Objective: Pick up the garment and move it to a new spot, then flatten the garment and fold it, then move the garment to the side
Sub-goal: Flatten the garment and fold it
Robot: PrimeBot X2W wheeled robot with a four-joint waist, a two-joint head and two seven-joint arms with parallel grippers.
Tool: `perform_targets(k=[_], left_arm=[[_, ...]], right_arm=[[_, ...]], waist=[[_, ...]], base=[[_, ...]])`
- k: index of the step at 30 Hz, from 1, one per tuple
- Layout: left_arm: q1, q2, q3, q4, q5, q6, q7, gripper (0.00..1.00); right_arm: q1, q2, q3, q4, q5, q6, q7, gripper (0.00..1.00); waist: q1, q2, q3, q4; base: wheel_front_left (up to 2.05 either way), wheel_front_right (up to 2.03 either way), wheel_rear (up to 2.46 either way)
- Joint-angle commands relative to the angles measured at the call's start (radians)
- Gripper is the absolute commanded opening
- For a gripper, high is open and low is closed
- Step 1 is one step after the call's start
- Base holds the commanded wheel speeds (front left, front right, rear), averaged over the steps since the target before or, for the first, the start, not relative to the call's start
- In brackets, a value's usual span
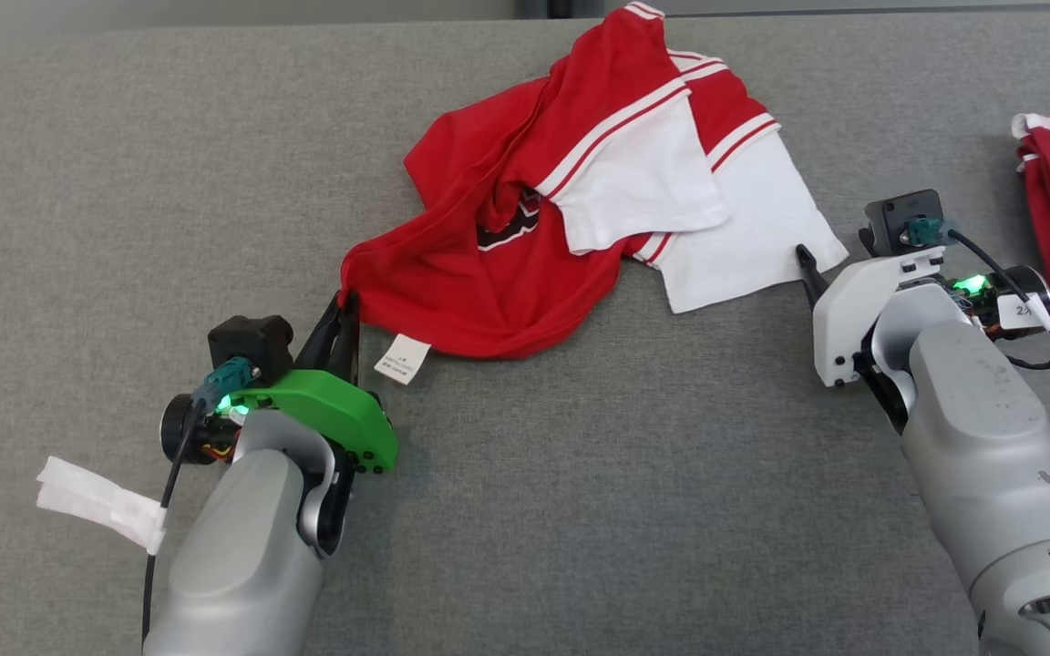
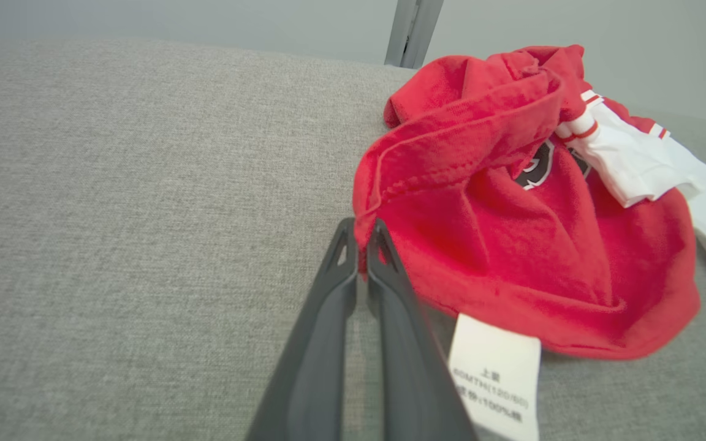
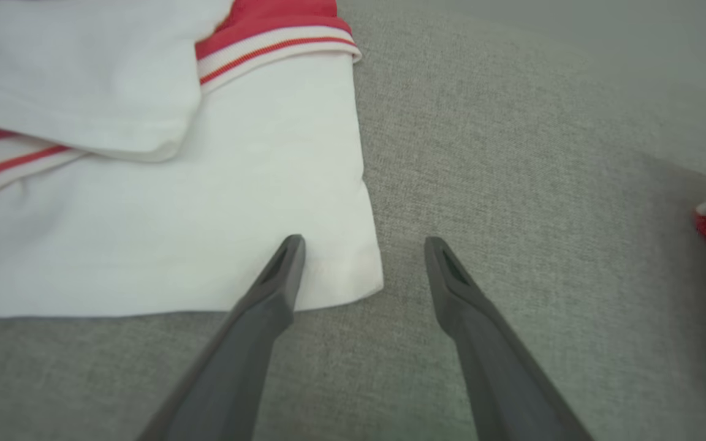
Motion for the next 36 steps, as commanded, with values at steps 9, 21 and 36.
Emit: perform_targets(k=[9,21,36], left_arm=[[0.014,0.000,-0.024,-0.051,-0.024,0.008,-0.021,0.00],[0.039,0.008,0.013,-0.126,-0.125,-0.003,0.003,0.00],[0.073,0.105,0.120,-0.476,-0.383,0.000,0.224,0.00]], right_arm=[[-0.053,0.020,0.038,0.153,0.035,0.000,0.078,0.00],[-0.110,0.038,0.091,0.143,0.205,-0.001,-0.009,0.00],[-0.069,-0.033,0.213,-0.276,0.683,-0.001,0.032,0.00]], waist=[[0.0000,0.0000,0.039,0.028],[0.0000,0.0000,-0.025,-0.029],[0.0000,0.0000,-0.249,-0.130]], base=[[0.00,0.00,0.00],[0.00,0.00,0.00],[0.00,0.00,0.00]])
